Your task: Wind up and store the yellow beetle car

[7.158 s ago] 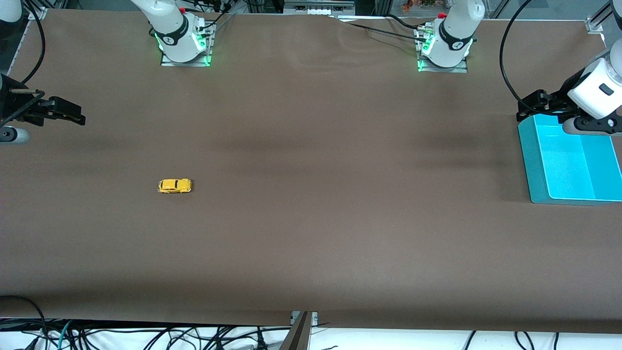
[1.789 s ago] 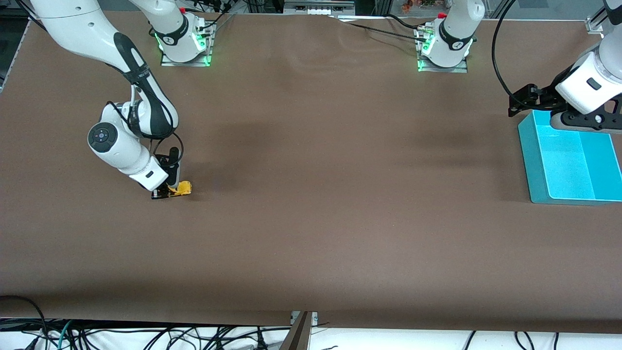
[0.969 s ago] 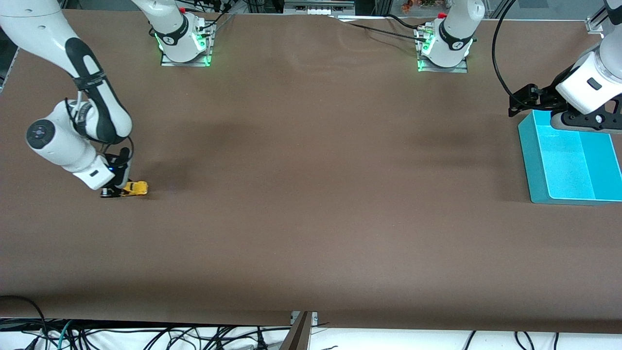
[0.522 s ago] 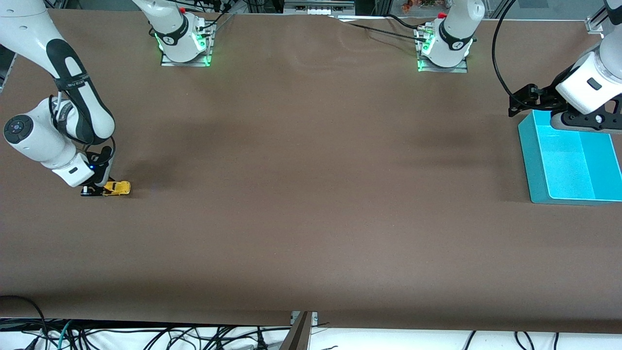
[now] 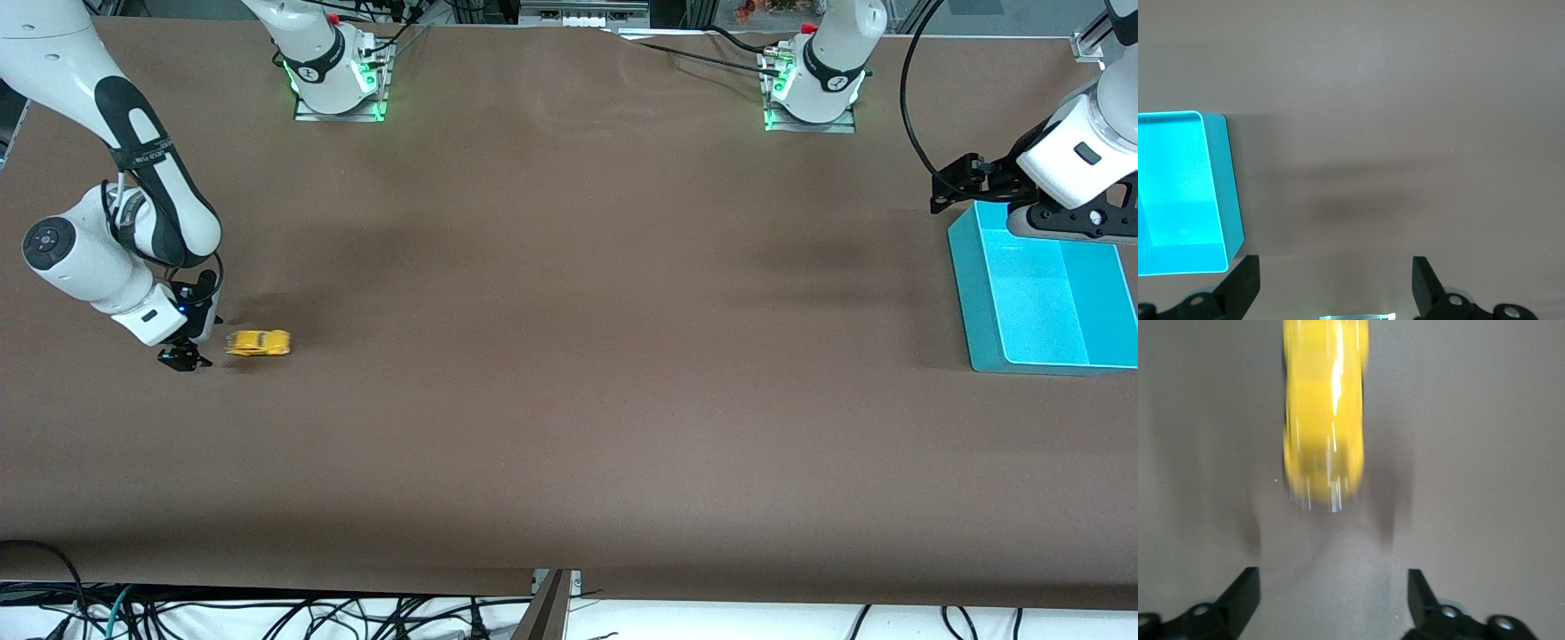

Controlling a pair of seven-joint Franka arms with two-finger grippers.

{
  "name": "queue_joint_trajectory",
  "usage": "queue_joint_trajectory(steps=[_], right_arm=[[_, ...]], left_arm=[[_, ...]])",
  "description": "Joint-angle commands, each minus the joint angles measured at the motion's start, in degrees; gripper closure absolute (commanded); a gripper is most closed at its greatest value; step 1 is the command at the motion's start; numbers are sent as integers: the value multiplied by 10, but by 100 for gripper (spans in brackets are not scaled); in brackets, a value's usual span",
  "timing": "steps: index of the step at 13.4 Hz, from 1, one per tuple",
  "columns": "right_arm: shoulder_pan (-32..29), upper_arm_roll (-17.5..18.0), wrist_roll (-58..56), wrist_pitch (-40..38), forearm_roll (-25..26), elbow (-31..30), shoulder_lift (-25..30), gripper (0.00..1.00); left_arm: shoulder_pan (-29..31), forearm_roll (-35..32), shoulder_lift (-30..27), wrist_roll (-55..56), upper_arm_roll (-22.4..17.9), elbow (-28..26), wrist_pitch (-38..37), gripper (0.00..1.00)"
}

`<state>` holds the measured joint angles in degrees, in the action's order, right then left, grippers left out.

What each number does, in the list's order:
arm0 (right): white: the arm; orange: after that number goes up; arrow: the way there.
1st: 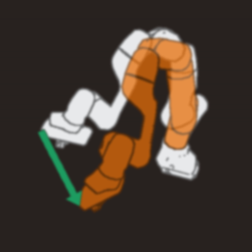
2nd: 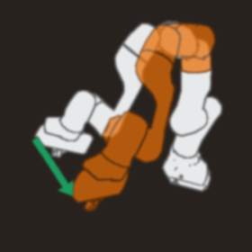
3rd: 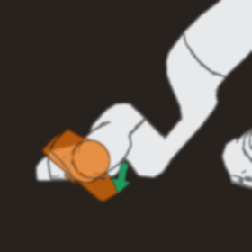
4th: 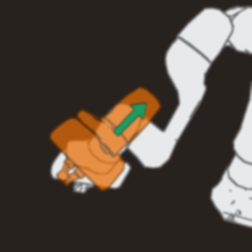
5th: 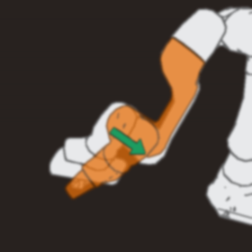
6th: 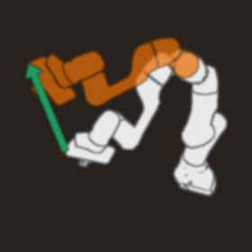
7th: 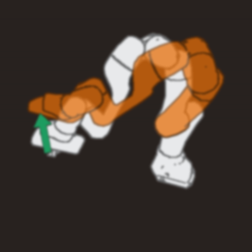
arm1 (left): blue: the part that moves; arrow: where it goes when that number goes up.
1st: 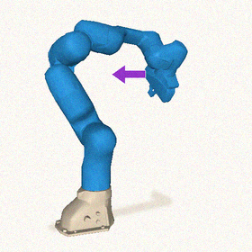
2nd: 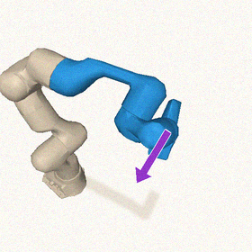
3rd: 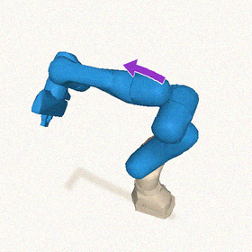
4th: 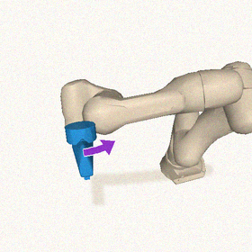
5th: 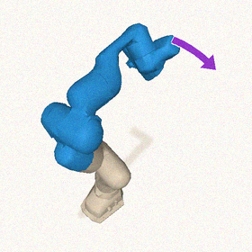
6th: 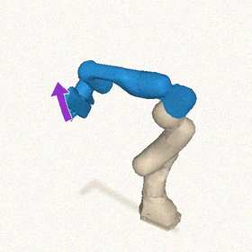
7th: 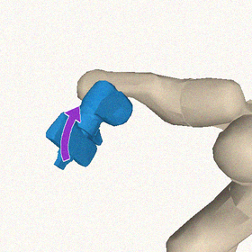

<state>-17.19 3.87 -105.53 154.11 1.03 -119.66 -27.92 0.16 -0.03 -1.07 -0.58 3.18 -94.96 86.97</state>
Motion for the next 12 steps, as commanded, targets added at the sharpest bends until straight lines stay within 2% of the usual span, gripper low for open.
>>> queue_joint_trajectory(steps=[1,5,9,12], right_arm=[[-6,15,-9,-42,-4,25,9,0],[-5,25,21,-79,-11,47,22,0],[-2,37,206,-149,-11,73,60,0],[9,42,341,-255,-9,140,61,0]], left_arm=[[4,7,8,2,2,19,-14,0],[4,7,8,2,2,19,-14,0],[4,7,8,2,2,19,-14,0],[4,7,8,2,2,19,-14,0]])
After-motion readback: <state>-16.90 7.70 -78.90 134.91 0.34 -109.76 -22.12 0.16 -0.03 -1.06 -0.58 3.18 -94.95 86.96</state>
